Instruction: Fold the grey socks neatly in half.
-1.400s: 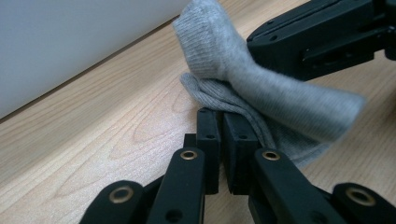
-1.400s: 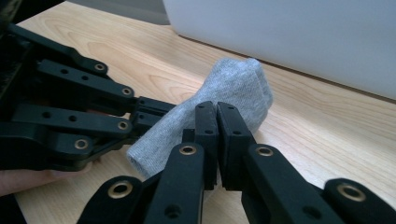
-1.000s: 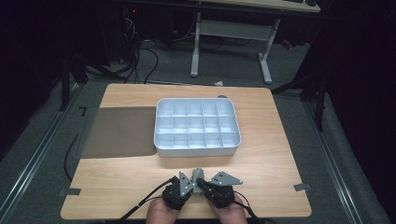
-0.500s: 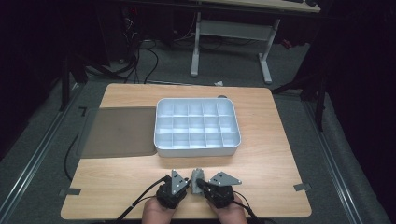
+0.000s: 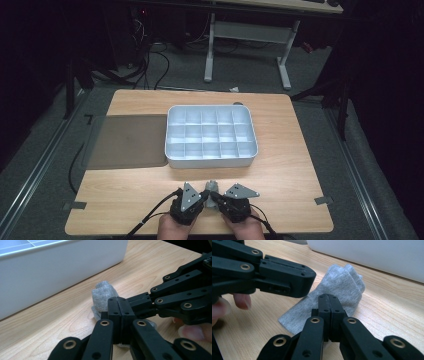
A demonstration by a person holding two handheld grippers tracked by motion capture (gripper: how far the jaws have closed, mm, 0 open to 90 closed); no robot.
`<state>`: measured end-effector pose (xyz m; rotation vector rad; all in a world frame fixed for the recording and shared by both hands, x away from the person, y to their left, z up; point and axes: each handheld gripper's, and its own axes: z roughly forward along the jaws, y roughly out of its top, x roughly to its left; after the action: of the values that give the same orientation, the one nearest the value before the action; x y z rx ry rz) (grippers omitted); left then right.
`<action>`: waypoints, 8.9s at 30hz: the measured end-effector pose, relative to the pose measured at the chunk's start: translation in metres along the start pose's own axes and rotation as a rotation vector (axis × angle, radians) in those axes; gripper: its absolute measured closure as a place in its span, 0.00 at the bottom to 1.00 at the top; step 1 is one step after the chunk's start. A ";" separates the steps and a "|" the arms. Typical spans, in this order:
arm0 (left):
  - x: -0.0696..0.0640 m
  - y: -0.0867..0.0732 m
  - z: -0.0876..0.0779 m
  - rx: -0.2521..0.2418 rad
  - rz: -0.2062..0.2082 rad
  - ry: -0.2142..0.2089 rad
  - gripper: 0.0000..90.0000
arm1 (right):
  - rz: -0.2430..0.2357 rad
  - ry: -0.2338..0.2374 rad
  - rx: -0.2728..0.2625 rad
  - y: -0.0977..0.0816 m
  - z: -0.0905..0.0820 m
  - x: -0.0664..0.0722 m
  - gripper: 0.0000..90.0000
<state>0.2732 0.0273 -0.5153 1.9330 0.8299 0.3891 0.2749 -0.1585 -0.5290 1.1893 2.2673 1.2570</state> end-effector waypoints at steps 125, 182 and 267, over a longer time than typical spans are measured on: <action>0.060 -0.016 -0.039 0.032 0.015 0.107 0.64 | 0.069 0.093 0.122 0.021 -0.009 -0.020 0.80; 0.101 -0.031 -0.063 0.015 -0.103 0.132 0.51 | -0.067 -0.164 0.468 0.033 -0.055 -0.075 0.79; 0.106 -0.033 -0.065 0.010 -0.120 0.105 0.51 | 0.019 -0.201 0.610 0.171 -0.014 -0.148 0.80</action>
<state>0.2986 0.1532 -0.5200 1.8737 1.0124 0.4172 0.4472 -0.2334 -0.4031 1.4454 2.5591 0.4130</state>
